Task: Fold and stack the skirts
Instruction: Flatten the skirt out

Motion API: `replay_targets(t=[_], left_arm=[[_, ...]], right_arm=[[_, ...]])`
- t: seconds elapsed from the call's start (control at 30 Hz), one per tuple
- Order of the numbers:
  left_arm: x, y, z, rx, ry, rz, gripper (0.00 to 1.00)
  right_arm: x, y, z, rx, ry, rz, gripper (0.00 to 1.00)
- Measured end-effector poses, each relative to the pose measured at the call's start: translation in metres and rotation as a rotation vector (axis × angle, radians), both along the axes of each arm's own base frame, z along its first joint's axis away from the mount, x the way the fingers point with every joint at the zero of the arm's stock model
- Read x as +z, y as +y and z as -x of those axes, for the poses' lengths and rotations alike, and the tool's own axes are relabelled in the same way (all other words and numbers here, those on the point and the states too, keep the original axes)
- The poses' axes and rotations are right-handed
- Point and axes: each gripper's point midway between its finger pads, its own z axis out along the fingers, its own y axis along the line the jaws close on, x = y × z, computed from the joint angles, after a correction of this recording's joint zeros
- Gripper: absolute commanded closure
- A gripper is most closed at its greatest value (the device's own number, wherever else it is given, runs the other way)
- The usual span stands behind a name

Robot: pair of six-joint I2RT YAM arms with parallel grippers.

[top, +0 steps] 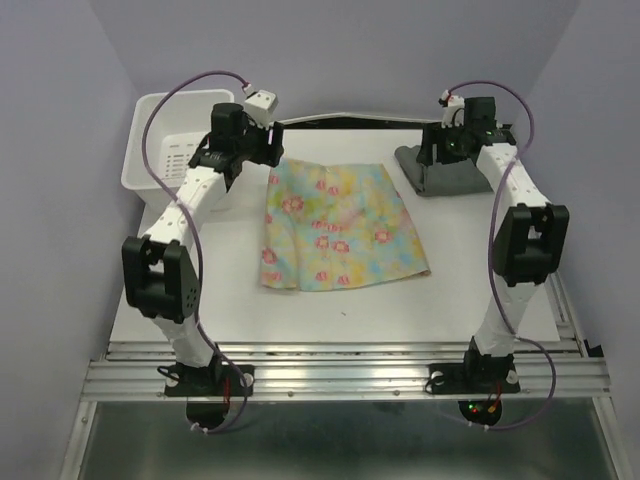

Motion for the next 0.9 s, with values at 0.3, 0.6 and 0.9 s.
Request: replay_targets(t=[0.3,0.6,0.9], left_arm=[[-0.017,0.042,-0.007,0.145,0.097,-0.081,0.27],[-0.040,0.038,0.045,0.079,0.152,-0.093,0.33],[-0.124,0.027,0.097,0.005,0.392,-0.125,0.34]], right_arm=[[-0.020,-0.003,0.038,0.030,0.117,0.055,0.34],[-0.064,0.040,0.095,0.239,0.222,0.048,0.46],[-0.155,0.076,0.159,0.435,0.443,0.157,0.51]])
